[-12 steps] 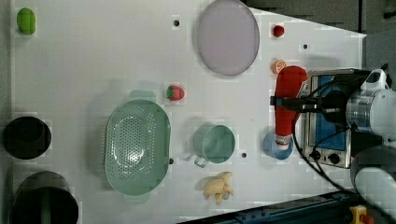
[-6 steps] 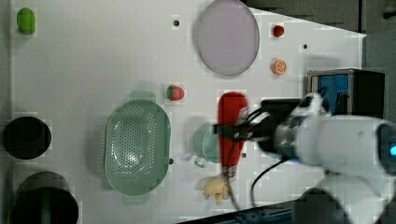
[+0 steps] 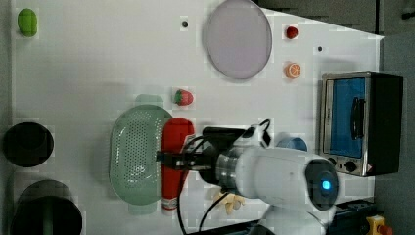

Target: Pick Ketchup from the table and place it in strainer.

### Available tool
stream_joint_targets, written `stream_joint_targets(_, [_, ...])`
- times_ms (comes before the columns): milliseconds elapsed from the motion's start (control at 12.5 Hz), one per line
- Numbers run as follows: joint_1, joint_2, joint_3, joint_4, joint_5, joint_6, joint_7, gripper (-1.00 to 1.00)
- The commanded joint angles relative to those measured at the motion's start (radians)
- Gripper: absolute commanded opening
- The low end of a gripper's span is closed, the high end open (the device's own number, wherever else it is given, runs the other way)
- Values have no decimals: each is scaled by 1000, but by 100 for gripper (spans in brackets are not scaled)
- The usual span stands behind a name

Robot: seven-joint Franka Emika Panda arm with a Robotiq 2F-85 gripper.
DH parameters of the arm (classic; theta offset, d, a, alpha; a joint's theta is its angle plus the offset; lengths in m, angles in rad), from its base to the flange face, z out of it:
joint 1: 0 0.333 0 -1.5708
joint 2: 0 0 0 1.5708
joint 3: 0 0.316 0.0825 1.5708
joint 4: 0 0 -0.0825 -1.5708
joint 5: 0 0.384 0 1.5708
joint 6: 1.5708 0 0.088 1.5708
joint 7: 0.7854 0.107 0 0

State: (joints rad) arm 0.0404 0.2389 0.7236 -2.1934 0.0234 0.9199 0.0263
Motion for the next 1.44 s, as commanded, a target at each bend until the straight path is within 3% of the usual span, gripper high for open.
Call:
stream_joint_targets(80, [0, 88, -16, 14, -41, 77, 118, 53])
stream_joint_targets(240, [4, 154, -23, 16, -76, 119, 122, 97])
stream_joint_targets(320, [4, 169, -23, 17, -76, 148, 130, 100])
stream_joint_targets(640, [-34, 61, -28, 19, -75, 76, 208, 100])
stream_joint_targets(960, [-151, -204, -51, 81, -69, -304, 191, 100])
stream_joint_targets(1200, [-222, -341, -153, 180, -37, -589, 120, 100])
stream_joint_targets(1440, [-253, -424, -320, 265, -30, -702, 91, 100])
